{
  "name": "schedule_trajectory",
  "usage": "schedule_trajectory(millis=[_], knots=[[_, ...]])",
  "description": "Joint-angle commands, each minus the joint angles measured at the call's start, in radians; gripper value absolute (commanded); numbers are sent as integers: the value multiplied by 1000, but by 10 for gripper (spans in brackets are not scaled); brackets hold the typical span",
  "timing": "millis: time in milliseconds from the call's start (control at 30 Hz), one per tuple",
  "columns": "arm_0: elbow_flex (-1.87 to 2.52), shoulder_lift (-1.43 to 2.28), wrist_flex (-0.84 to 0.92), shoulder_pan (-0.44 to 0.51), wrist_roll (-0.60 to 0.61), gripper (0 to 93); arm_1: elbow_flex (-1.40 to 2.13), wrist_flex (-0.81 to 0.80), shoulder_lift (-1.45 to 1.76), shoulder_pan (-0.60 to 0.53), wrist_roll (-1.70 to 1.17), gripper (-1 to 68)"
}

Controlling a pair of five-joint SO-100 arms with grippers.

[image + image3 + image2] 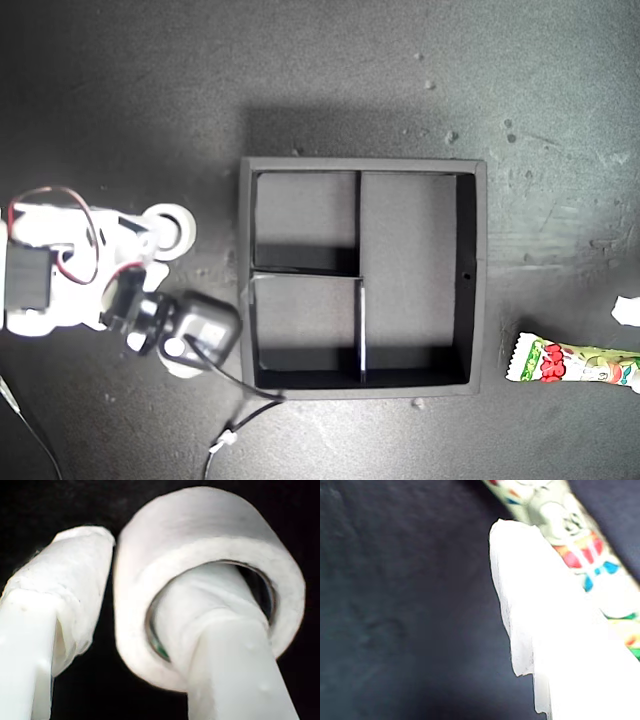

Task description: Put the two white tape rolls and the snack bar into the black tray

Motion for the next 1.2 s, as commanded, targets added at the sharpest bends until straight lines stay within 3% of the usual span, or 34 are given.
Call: schedule_trajectory(millis=[0, 200, 400, 733, 900, 1033, 1167], knots=[[-26, 2, 11, -28, -37, 0, 97, -147, 12, -104, 255, 297], [-32, 26, 48, -60, -31, 0, 403, -601, -8, -256, 591, 326], [-48, 61, 69, -64, -2, 0, 476, -638, -43, -255, 637, 326], [-63, 89, 71, -44, 32, 0, 678, -896, -175, -258, 611, 362], [-69, 103, 69, -31, 48, 0, 683, -908, -270, -213, 548, 361], [-78, 107, 67, -25, 69, 0, 721, -907, -293, -172, 509, 314], [-95, 106, 66, -17, 91, 0, 753, -904, -291, -123, 443, 118]])
